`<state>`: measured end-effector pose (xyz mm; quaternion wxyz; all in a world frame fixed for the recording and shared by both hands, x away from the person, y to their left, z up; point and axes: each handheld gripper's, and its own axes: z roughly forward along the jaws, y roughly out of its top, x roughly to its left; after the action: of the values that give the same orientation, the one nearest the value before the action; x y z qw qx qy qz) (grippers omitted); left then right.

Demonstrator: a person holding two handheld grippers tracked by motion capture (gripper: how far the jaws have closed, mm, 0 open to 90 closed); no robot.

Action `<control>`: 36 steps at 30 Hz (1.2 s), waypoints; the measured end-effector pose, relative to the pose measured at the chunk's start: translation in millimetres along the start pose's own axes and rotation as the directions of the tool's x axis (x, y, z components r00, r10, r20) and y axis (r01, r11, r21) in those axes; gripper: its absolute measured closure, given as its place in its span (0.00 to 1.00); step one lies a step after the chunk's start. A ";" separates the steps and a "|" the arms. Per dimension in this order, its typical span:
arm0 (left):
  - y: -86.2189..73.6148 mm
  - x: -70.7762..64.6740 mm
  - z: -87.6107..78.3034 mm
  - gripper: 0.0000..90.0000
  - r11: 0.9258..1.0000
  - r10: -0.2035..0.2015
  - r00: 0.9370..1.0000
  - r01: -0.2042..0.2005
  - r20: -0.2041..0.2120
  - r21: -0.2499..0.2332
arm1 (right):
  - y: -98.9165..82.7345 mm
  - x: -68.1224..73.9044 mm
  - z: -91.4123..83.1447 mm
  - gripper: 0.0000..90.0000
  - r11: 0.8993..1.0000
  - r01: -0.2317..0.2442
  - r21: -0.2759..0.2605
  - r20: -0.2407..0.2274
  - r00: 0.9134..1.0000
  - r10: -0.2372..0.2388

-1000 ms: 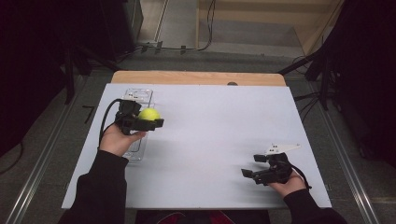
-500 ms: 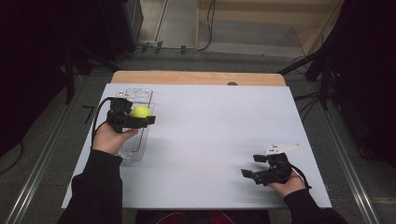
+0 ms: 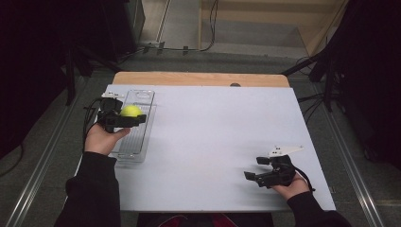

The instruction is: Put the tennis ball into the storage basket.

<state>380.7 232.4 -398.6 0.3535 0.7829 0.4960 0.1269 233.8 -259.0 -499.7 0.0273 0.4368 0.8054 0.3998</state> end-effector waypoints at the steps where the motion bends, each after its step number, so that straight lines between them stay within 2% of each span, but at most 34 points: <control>1: -0.2 0.6 0.4 0.28 1.000 -0.006 1.000 0.006 -0.002 -0.001 | 0.0 -0.2 0.0 0.14 1.000 0.002 0.001 0.000 1.000 -0.002; 6: -1.4 2.5 3.4 0.28 1.000 -0.003 1.000 0.003 -0.012 0.007 | -0.1 -0.5 0.0 0.14 1.000 0.002 0.000 0.001 1.000 -0.002; 17: -5.0 10.1 9.2 0.28 0.999 -0.038 0.999 0.038 -0.022 0.016 | -0.4 -0.8 -0.1 0.14 1.000 0.003 0.001 0.003 1.000 -0.003; 29: -9.5 16.4 17.6 0.28 0.998 -0.059 0.998 0.060 -0.031 0.029 | -0.6 -0.8 -0.3 0.14 1.000 0.005 0.001 0.003 1.000 -0.005; 36: -12.8 14.9 27.2 0.28 0.997 -0.058 0.997 0.061 -0.048 0.054 | -0.6 -0.3 -0.3 0.14 1.000 0.000 0.002 0.002 1.000 0.000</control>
<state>393.9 237.0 -429.0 0.3238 0.7741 0.5304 0.1206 233.5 -259.6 -499.9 0.0277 0.4371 0.8058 0.3985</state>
